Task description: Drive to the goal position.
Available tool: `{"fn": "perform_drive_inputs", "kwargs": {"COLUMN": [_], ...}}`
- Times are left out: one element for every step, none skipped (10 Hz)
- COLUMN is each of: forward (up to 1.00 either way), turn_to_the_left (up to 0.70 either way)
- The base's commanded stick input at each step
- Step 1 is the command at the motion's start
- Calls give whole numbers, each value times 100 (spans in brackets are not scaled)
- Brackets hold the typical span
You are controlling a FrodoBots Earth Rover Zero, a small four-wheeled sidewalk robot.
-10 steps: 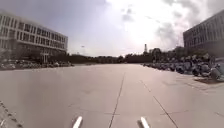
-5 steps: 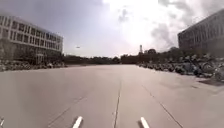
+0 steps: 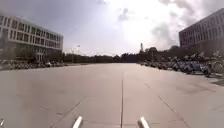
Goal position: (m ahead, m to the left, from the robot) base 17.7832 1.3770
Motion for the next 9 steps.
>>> {"fn": "perform_drive_inputs", "kwargs": {"forward": [100, 100, 100, 100, 100, 100, 100, 100, 100], "turn_to_the_left": [3, 4, 5, 5, 5, 5, 4, 4, 5]}}
